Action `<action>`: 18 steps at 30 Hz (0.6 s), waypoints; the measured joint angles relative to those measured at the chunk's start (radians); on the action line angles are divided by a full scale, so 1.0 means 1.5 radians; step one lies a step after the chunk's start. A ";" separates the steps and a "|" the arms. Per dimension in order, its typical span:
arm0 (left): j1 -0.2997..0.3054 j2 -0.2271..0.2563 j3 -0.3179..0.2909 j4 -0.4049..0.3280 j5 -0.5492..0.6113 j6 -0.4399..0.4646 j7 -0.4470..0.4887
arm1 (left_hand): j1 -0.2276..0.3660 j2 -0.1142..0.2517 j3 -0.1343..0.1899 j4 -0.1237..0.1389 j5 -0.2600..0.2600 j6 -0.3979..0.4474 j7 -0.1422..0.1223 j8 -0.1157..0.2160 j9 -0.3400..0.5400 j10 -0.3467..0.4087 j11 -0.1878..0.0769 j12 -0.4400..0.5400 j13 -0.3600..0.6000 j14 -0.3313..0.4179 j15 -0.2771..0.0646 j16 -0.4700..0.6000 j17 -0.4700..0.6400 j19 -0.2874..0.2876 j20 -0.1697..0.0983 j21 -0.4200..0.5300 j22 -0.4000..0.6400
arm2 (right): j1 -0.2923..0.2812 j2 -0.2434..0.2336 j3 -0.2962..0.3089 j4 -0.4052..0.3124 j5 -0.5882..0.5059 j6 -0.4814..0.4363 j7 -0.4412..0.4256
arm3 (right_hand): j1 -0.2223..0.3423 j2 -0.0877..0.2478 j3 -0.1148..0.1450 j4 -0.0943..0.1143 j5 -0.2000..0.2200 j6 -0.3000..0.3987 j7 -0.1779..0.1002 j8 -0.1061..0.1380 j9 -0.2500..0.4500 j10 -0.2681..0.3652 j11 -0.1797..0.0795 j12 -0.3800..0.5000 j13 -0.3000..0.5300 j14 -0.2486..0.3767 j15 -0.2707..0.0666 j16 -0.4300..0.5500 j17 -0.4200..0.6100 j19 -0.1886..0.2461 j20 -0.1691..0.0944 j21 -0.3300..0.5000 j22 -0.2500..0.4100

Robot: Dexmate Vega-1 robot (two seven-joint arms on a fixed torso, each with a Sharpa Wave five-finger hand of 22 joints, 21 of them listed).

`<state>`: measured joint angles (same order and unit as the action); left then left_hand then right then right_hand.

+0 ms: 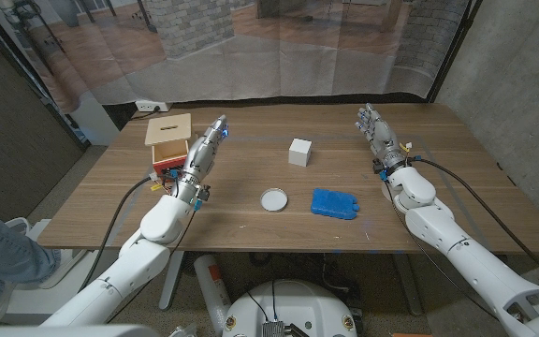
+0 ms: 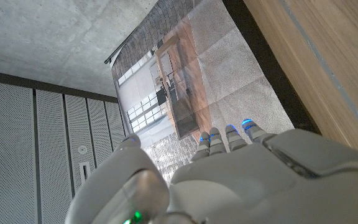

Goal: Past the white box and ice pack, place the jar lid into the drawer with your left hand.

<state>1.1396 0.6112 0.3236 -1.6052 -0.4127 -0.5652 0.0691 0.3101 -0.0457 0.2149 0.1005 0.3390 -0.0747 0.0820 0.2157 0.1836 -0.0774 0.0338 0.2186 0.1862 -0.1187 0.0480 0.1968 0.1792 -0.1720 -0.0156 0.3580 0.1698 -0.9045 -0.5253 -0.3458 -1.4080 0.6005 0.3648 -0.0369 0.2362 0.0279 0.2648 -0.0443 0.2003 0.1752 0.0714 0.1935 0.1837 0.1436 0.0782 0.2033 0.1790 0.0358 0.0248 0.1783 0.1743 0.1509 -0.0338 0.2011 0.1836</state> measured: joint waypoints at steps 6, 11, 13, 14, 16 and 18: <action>0.006 -0.002 0.001 0.000 0.014 -0.013 0.004 | 0.003 0.003 -0.003 -0.003 0.002 0.004 -0.004 0.000 0.000 0.004 -0.004 0.000 0.000 0.003 0.003 0.000 0.000 0.000 0.000 0.000 0.000 | -0.004 -0.002 0.003 -0.005 0.000 0.001 -0.001 | 0.000 0.000 0.000 0.000 0.000 0.000 0.000 0.000 0.000 0.001 -0.001 0.004 0.000 0.000 0.000 0.000 0.000 0.000 0.000 0.000 0.000; 0.012 -0.004 0.001 -0.002 0.024 -0.018 0.008 | 0.003 0.003 -0.003 -0.003 0.002 0.004 -0.003 0.000 0.000 0.004 -0.004 0.000 0.000 0.003 0.003 0.000 0.000 0.000 0.000 0.000 0.000 | -0.006 -0.003 0.004 -0.005 0.002 0.002 -0.001 | 0.000 0.000 0.000 0.000 0.000 0.000 0.000 0.000 0.000 0.001 -0.001 0.004 0.000 0.002 0.002 0.000 0.000 0.004 -0.004 0.000 0.000; 0.018 -0.004 0.002 -0.006 0.032 -0.020 0.014 | 0.003 0.003 -0.003 -0.003 0.002 0.006 -0.001 0.000 0.000 0.004 -0.004 0.000 0.000 0.003 0.003 0.000 0.000 0.000 0.000 -0.001 0.000 | -0.006 -0.003 0.004 -0.005 0.003 0.003 0.000 | 0.000 0.000 0.000 0.000 0.000 0.000 0.000 0.000 0.000 0.001 -0.001 0.004 0.000 0.003 0.002 0.000 0.000 0.004 -0.004 0.000 0.000; 0.019 -0.004 0.002 -0.006 0.036 -0.020 0.017 | 0.003 0.003 -0.003 -0.003 0.002 0.006 -0.001 0.000 0.000 0.004 -0.004 0.000 0.000 0.003 0.003 0.000 0.000 0.000 0.000 -0.004 0.000 | -0.006 -0.003 0.004 -0.005 0.003 0.003 0.000 | 0.000 0.000 0.000 0.000 0.000 0.000 0.000 0.000 0.000 0.001 -0.001 0.004 0.000 0.005 0.000 0.000 0.000 0.004 -0.004 0.000 0.000; 0.023 -0.004 0.002 -0.010 0.047 -0.020 0.024 | 0.003 0.003 -0.003 -0.003 0.002 0.008 -0.003 0.000 0.000 0.004 -0.004 0.000 0.000 0.007 0.000 0.000 0.000 0.000 0.000 -0.005 0.000 | -0.006 -0.003 0.004 -0.005 0.003 0.004 0.001 | 0.000 0.000 0.000 0.000 0.000 0.000 0.000 0.000 0.000 0.001 -0.001 0.004 0.000 0.006 -0.001 0.000 0.000 0.004 -0.004 0.000 0.000; 0.027 -0.004 0.001 -0.014 0.056 -0.020 0.031 | 0.003 0.003 -0.003 -0.003 0.002 0.008 -0.003 0.000 0.000 0.004 -0.004 0.000 0.000 0.007 0.000 0.000 0.000 0.000 0.000 -0.005 0.000 | -0.006 -0.003 0.004 -0.004 0.003 0.004 0.003 | 0.000 0.000 0.000 0.000 0.000 0.000 0.000 0.000 0.000 0.001 -0.001 0.004 0.000 0.006 -0.001 0.000 0.000 0.004 -0.004 0.000 0.000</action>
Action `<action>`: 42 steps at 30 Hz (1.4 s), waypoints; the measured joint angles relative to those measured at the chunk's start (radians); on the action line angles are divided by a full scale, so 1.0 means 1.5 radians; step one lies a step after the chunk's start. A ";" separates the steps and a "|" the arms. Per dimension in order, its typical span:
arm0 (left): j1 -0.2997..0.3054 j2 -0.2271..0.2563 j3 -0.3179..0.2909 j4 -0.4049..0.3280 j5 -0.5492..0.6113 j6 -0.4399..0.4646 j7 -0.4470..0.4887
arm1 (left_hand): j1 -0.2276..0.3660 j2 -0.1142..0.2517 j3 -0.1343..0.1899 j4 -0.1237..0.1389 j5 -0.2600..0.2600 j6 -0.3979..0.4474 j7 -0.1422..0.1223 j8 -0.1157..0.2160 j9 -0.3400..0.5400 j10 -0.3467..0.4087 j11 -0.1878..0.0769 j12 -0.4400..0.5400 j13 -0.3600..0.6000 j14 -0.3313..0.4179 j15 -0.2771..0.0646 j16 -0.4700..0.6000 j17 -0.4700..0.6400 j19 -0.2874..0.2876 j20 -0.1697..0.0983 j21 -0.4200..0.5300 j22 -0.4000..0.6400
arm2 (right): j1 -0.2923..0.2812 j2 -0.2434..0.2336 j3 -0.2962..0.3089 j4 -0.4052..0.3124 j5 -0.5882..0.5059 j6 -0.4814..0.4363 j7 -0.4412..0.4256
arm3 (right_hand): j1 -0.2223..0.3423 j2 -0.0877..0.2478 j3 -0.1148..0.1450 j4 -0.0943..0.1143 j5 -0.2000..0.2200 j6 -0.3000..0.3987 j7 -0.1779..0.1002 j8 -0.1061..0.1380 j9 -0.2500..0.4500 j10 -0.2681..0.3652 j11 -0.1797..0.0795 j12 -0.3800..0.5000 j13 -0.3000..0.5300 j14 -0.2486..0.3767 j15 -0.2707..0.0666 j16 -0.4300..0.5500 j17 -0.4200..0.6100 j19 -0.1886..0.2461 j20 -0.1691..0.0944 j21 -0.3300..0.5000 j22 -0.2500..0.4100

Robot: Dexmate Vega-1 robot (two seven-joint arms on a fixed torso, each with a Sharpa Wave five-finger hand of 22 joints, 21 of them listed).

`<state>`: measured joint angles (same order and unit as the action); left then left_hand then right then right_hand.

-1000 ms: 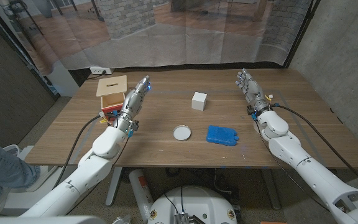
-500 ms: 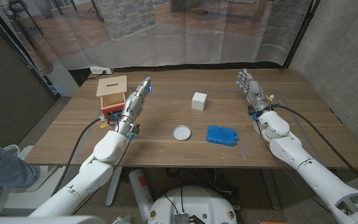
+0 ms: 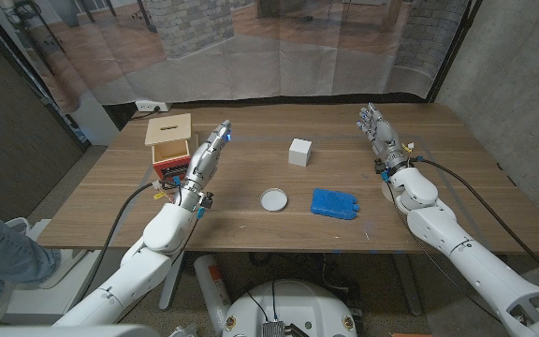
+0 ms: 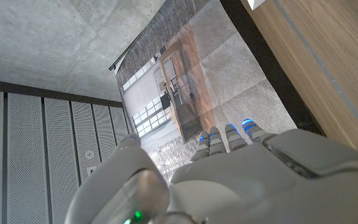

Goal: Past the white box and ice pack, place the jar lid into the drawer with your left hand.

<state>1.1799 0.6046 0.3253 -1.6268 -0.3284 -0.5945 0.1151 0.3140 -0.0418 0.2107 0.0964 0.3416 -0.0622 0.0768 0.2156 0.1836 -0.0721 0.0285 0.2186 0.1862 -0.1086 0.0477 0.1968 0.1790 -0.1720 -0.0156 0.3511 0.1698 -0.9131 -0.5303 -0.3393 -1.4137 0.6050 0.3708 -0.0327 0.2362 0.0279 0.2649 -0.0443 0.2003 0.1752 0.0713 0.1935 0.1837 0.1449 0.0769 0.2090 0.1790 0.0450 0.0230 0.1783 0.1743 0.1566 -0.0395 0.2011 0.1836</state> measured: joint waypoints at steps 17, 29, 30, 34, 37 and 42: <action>0.030 0.006 -0.009 -0.029 0.083 0.008 0.052 | 0.009 0.002 0.000 -0.004 0.000 0.011 -0.001 0.005 0.000 0.010 -0.002 0.000 0.000 0.008 0.000 0.000 0.000 0.000 0.000 -0.003 0.000 | 0.013 0.004 -0.003 0.014 0.001 0.000 0.007 | 0.000 0.000 0.000 0.000 0.000 0.000 0.000 0.000 0.000 0.002 0.003 0.000 0.000 0.000 0.000 0.000 0.000 0.000 0.000 0.000 0.000; 0.041 0.004 -0.013 -0.031 0.110 -0.012 0.064 | 0.009 0.002 0.000 -0.006 0.000 0.018 -0.006 0.005 0.000 0.017 0.000 0.003 0.000 0.015 -0.002 0.000 0.000 0.000 0.000 -0.005 0.000 | 0.021 0.007 -0.006 0.021 0.001 -0.005 0.007 | 0.000 0.000 -0.002 -0.002 0.000 0.000 0.000 0.000 0.000 0.005 0.000 0.000 0.000 0.000 0.000 0.000 0.000 0.000 0.000 0.000 0.000; 0.042 0.003 -0.013 -0.030 0.112 -0.015 0.065 | 0.009 0.002 0.000 -0.006 0.000 0.021 -0.005 0.005 0.000 0.017 0.000 0.003 0.000 0.015 -0.002 0.000 0.000 0.000 0.000 -0.005 0.000 | 0.022 0.007 -0.006 0.022 0.001 -0.005 0.007 | 0.000 0.000 -0.003 -0.003 0.000 0.000 0.000 0.000 0.000 0.006 -0.001 0.000 0.000 0.000 0.000 0.000 0.000 0.000 0.000 0.000 0.000; 0.044 0.001 -0.014 -0.027 0.121 -0.022 0.069 | 0.012 0.005 0.000 -0.006 0.000 0.023 -0.004 0.005 0.000 0.020 -0.004 0.003 0.000 0.018 -0.003 0.000 0.000 0.000 0.000 -0.005 0.000 | 0.023 0.008 -0.007 0.024 0.000 -0.005 0.007 | 0.000 0.000 -0.003 -0.003 0.000 0.000 0.000 0.000 0.000 0.006 -0.001 0.000 0.000 0.000 0.000 0.000 0.000 0.000 0.000 0.000 0.000; 0.046 -0.001 -0.014 -0.026 0.132 -0.026 0.074 | 0.015 0.003 0.000 -0.006 0.004 0.027 -0.003 0.005 0.000 0.023 -0.006 0.003 0.000 0.020 -0.003 0.000 0.000 0.000 0.000 -0.008 0.000 | 0.024 0.009 -0.007 0.026 0.000 -0.005 0.007 | 0.000 0.000 -0.003 -0.003 0.000 0.000 0.000 0.000 0.000 0.006 -0.001 0.000 0.000 0.000 0.000 0.000 0.000 0.000 0.000 0.000 0.000; 0.050 -0.004 -0.017 -0.026 0.154 -0.029 0.084 | 0.018 0.005 -0.002 -0.008 0.005 0.032 -0.004 0.005 0.000 0.027 -0.004 0.003 0.000 0.023 -0.006 0.000 0.000 0.004 0.004 -0.008 0.003 | 0.025 0.011 -0.007 0.028 -0.001 -0.003 0.007 | 0.000 0.000 -0.003 -0.003 0.000 0.004 -0.004 0.000 0.000 0.006 -0.001 0.000 0.000 0.000 0.000 0.000 0.000 0.000 0.000 0.000 0.000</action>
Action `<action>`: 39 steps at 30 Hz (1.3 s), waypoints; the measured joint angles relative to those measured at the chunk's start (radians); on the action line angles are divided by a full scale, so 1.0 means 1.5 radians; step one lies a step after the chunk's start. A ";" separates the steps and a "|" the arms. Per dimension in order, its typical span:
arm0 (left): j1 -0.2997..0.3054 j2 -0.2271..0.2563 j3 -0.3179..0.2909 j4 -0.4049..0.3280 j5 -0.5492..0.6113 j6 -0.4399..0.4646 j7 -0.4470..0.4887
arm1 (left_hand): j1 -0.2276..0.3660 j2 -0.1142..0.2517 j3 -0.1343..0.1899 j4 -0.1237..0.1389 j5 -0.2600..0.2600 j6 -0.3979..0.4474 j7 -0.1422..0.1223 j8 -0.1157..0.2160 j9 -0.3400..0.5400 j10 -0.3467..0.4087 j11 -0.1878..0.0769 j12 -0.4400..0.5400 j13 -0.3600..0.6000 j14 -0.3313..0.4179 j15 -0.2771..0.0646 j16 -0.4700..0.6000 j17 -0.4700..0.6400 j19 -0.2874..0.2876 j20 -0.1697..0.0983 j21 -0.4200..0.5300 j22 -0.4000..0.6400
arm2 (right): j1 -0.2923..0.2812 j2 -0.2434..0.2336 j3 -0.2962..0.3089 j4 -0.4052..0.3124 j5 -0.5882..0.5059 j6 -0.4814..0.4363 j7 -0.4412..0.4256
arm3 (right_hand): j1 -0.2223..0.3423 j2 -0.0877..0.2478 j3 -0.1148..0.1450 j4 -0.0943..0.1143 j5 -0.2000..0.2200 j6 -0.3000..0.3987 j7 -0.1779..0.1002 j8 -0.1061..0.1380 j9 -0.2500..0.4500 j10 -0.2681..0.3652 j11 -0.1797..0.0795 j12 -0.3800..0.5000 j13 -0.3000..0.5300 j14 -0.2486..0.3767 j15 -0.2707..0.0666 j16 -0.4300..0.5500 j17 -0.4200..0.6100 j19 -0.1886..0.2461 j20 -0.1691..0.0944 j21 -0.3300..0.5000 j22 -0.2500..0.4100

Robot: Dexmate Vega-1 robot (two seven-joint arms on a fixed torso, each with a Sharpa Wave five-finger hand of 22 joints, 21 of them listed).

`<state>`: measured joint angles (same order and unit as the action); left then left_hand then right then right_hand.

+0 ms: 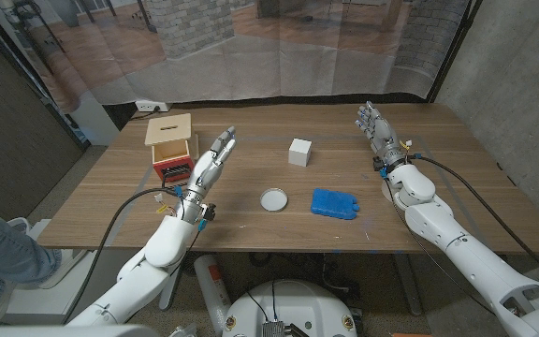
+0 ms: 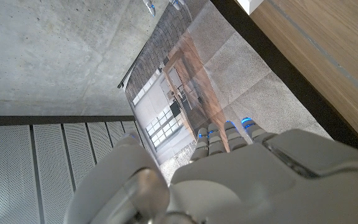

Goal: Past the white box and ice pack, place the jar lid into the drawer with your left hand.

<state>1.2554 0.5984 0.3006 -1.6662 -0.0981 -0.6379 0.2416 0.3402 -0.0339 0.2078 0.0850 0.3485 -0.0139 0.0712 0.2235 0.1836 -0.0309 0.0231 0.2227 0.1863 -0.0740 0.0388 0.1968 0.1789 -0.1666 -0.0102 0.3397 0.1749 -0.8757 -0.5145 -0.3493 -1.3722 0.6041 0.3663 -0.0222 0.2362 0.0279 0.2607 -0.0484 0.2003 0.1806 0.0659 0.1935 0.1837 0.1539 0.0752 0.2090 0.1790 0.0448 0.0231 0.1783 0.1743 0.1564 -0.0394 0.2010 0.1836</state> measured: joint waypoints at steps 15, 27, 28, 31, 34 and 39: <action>0.015 -0.003 -0.003 -0.015 0.071 0.004 0.033 | 0.005 0.000 0.002 -0.002 0.000 0.016 -0.001 0.000 0.000 0.005 -0.005 0.000 0.000 0.009 -0.002 0.000 0.000 0.010 0.000 0.000 0.000 | 0.007 0.006 0.000 0.011 0.002 0.008 0.004 | 0.000 0.000 0.000 0.000 0.000 0.000 0.000 0.000 0.000 0.002 0.002 0.000 0.000 0.000 0.000 0.000 0.000 0.000 0.000 0.000 0.000; 0.036 -0.001 -0.010 -0.042 0.150 0.024 0.076 | 0.009 0.003 0.000 -0.005 0.006 0.029 -0.002 0.005 0.000 0.017 -0.007 0.000 0.000 0.013 -0.006 0.000 0.000 0.017 0.000 -0.005 0.000 | 0.011 0.010 -0.002 0.016 0.003 0.012 0.007 | 0.000 0.000 0.000 0.000 0.000 0.000 0.000 0.000 0.000 0.002 0.002 0.000 0.000 0.000 0.000 0.000 0.000 0.000 0.000 0.000 0.000; 0.038 -0.001 -0.011 -0.045 0.155 0.027 0.079 | 0.009 0.003 0.000 -0.005 0.006 0.029 -0.002 0.005 0.000 0.017 -0.007 0.000 0.000 0.015 -0.004 0.000 0.000 0.017 0.000 -0.005 0.000 | 0.011 0.010 -0.002 0.016 0.003 0.012 0.007 | 0.000 0.000 0.000 0.000 0.000 0.000 0.000 0.000 0.000 0.002 0.002 0.000 0.000 0.000 0.000 0.000 0.000 0.000 0.000 0.000 0.000; 0.043 0.000 -0.013 -0.052 0.173 0.035 0.090 | 0.011 0.006 0.000 -0.005 0.006 0.034 -0.003 0.005 0.000 0.017 -0.007 0.000 0.000 0.019 -0.004 0.000 0.000 0.019 -0.003 -0.007 0.000 | 0.012 0.011 -0.002 0.016 0.003 0.012 0.007 | 0.000 0.000 -0.002 -0.002 0.000 0.000 0.000 0.000 0.000 0.002 0.002 0.000 0.000 0.000 0.000 0.000 0.000 0.000 0.000 0.000 0.000; 0.048 0.002 -0.015 -0.061 0.193 0.045 0.102 | 0.011 0.006 0.000 -0.005 0.006 0.034 -0.004 0.005 0.000 0.017 -0.007 0.000 0.000 0.019 -0.005 0.000 0.000 0.019 -0.003 -0.007 0.000 | 0.012 0.012 -0.003 0.017 0.003 0.012 0.007 | 0.000 0.000 -0.003 -0.003 0.000 0.000 0.000 0.000 0.000 0.002 0.002 0.000 0.000 0.000 0.000 0.000 0.000 0.000 0.000 0.000 0.000; 0.053 0.004 -0.017 -0.071 0.228 0.066 0.122 | 0.013 0.007 0.000 -0.005 0.006 0.036 -0.005 0.005 0.000 0.020 -0.011 0.000 0.000 0.022 -0.007 0.000 0.000 0.024 -0.008 -0.007 0.000 | 0.012 0.012 -0.003 0.017 0.003 0.012 0.007 | 0.000 0.000 -0.003 -0.003 0.000 0.000 0.000 0.000 0.000 0.002 0.002 0.000 0.000 0.000 0.000 0.000 0.000 0.000 0.000 0.000 0.000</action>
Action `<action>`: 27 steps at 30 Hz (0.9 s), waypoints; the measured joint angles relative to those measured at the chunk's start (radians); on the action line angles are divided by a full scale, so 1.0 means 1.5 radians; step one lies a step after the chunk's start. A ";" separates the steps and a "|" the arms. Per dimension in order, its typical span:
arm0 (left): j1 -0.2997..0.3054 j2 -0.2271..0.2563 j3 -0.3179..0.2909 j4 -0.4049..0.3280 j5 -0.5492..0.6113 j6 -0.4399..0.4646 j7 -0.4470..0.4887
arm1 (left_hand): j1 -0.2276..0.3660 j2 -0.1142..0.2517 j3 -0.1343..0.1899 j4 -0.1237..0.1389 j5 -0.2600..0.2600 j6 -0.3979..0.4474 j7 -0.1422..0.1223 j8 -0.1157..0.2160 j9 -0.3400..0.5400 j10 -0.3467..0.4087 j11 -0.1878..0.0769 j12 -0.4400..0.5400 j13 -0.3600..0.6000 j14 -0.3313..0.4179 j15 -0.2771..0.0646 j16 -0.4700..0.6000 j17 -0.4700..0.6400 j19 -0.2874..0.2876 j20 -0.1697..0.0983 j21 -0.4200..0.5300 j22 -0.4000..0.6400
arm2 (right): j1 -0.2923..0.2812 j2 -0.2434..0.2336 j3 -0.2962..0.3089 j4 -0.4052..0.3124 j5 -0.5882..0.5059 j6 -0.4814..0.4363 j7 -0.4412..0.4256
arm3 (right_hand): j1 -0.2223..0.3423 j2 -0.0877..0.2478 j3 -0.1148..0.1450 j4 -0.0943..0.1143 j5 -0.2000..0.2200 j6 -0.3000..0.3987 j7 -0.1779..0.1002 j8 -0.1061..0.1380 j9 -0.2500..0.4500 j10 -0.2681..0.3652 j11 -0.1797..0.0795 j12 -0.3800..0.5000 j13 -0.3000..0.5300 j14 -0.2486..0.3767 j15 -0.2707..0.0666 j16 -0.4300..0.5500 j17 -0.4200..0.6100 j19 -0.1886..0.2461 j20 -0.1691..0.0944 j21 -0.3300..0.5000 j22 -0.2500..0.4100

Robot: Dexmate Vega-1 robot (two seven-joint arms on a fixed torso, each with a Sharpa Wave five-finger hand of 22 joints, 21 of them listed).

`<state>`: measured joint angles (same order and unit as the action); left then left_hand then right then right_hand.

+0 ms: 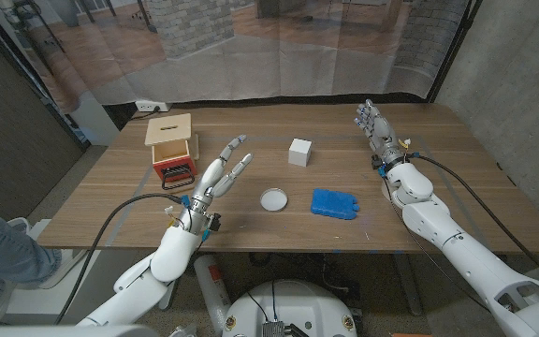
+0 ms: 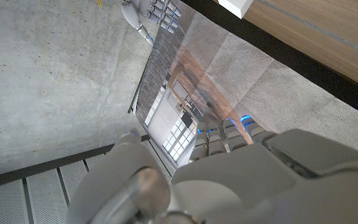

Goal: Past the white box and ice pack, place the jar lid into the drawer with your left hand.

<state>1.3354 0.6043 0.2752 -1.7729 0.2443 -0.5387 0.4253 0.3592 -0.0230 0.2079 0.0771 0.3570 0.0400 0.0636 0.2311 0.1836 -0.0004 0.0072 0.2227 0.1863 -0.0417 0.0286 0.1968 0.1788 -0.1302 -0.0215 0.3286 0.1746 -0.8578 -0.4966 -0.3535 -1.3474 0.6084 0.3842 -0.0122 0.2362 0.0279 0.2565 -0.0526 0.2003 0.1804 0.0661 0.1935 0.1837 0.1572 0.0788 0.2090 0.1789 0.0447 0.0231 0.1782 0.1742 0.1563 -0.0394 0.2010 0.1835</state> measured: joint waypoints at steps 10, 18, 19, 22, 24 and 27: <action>0.017 0.009 -0.002 -0.040 0.071 0.049 0.042 | 0.005 -0.002 0.003 -0.003 0.004 0.007 0.000 0.000 0.000 0.003 0.003 0.000 0.000 0.004 0.001 0.000 0.000 0.001 -0.001 0.000 0.000 | -0.003 -0.001 0.000 -0.003 0.000 0.000 -0.001 | 0.000 0.000 0.000 0.000 0.000 0.000 0.000 0.000 0.000 0.000 0.000 0.000 0.000 0.000 0.000 0.000 0.000 0.000 0.000 0.000 0.000; 0.026 0.019 0.005 -0.066 0.124 0.098 0.078 | 0.008 0.001 0.000 -0.006 0.004 0.014 0.000 0.000 0.000 0.008 -0.001 0.000 0.000 0.007 0.000 0.000 0.000 0.004 -0.004 -0.005 0.000 | -0.006 -0.003 0.000 -0.009 -0.001 0.000 -0.003 | 0.000 0.000 0.000 0.000 0.000 0.000 0.000 0.000 0.000 0.000 0.000 0.000 0.000 0.000 0.000 0.000 0.000 0.000 0.000 0.000 0.000; 0.026 0.019 0.005 -0.066 0.127 0.100 0.080 | 0.008 0.001 0.000 -0.006 0.004 0.016 0.003 0.000 0.000 0.008 -0.001 0.000 0.000 0.007 0.000 0.000 0.000 0.006 -0.003 -0.005 0.000 | -0.006 -0.003 0.000 -0.009 -0.001 0.000 -0.003 | 0.000 0.000 0.000 0.000 0.000 0.000 0.000 0.000 0.000 0.000 0.000 0.000 0.000 0.000 0.000 0.000 0.000 0.000 0.000 0.000 0.000; 0.028 0.023 0.010 -0.076 0.149 0.122 0.094 | 0.011 0.004 0.000 -0.006 0.004 0.019 0.000 0.000 0.000 0.008 -0.001 0.000 0.000 0.008 -0.001 0.000 0.000 0.008 -0.001 -0.005 0.000 | -0.007 -0.003 0.000 -0.011 -0.001 0.000 -0.003 | 0.000 0.000 0.000 0.000 0.000 0.000 0.000 0.000 0.000 0.000 0.000 0.000 0.000 0.000 0.000 0.000 0.000 0.000 0.000 0.000 0.000; 0.028 0.024 0.011 -0.077 0.159 0.134 0.101 | 0.011 0.004 0.000 -0.006 0.004 0.022 0.002 0.000 0.000 0.008 -0.001 0.000 0.000 0.010 -0.004 0.000 0.000 0.008 -0.001 -0.005 0.000 | -0.007 -0.003 0.000 -0.011 -0.001 0.000 -0.003 | 0.000 0.000 0.000 0.000 0.000 0.000 0.000 0.000 0.000 0.000 0.000 0.000 0.000 0.000 0.000 0.000 0.000 0.000 0.000 0.000 0.000; 0.029 0.031 0.019 -0.089 0.168 0.143 0.105 | 0.011 0.004 0.000 -0.006 0.007 0.022 0.002 0.000 0.000 0.008 -0.001 0.000 0.000 0.010 -0.004 0.000 0.000 0.008 -0.001 -0.005 0.000 | -0.008 -0.003 0.000 -0.011 -0.001 0.000 -0.004 | 0.000 0.000 0.000 0.000 0.000 0.000 0.000 0.000 0.000 0.000 0.000 0.000 0.000 0.000 0.000 0.000 0.000 0.000 0.000 0.000 0.000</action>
<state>1.3795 0.6501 0.3037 -1.9062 0.4960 -0.3240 0.5823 0.3758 -0.0168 0.2080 0.0688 0.3677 0.0736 0.0659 0.2311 0.1835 0.0120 0.0053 0.2227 0.1863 -0.0261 0.0231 0.1968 0.1788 -0.1183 -0.0231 0.3210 0.1745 -0.8693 -0.5013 -0.3531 -1.3646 0.6070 0.3840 -0.0178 0.2362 0.0279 0.2566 -0.0525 0.2003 0.1804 0.0661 0.1935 0.1837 0.1572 0.0788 0.2090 0.1789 0.0447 0.0231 0.1783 0.1742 0.1563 -0.0394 0.2010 0.1835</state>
